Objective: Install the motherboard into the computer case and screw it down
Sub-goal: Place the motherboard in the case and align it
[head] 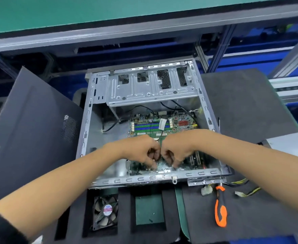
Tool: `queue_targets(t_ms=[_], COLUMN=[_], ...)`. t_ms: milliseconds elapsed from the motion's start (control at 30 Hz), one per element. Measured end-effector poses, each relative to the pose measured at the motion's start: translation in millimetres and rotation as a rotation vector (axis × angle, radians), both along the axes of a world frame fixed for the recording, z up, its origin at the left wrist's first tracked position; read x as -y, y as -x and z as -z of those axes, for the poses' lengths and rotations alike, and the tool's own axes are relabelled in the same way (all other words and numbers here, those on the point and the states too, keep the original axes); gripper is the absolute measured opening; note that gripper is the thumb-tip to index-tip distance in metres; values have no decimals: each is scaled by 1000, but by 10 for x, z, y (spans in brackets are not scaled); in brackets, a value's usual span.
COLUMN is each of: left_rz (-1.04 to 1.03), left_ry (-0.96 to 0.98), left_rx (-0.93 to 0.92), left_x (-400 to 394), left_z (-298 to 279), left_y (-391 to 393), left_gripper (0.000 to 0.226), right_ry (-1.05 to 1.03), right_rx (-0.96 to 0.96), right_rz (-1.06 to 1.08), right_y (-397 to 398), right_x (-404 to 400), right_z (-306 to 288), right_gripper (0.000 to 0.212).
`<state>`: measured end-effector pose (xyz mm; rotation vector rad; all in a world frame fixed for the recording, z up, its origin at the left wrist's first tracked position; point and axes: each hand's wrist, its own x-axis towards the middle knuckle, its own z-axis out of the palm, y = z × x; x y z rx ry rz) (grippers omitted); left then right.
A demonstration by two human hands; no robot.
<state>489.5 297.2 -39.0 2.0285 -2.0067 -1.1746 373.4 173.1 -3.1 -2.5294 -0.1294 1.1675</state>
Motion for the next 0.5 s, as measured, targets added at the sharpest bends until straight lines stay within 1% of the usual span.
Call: queue_targets(t_ms=[67, 133, 200, 300, 400, 500], left_rz=[98, 206, 285, 308, 259, 294], left_ry=[-18, -41, -69, -84, -89, -43], left_rx=[-2, 54, 98, 103, 22, -1], left_x=[-6, -8, -11, -8, 13, 32], left_z=[34, 72, 118, 177, 224, 248], left_y=[52, 87, 112, 120, 155, 188], left_gripper=[28, 26, 26, 29, 29, 35], right_ry=[38, 90, 123, 150, 164, 185], right_rx=[-57, -100, -131, -153, -153, -206], right_rz=[-95, -183, -256, -338, -371, -398], right_y=[-1, -7, -20, -33, -38, -56], right_x=[-12, -18, -23, -60, -70, -62], right_z=[28, 50, 82, 144, 186, 198], right_gripper=[23, 28, 27, 28, 20, 16])
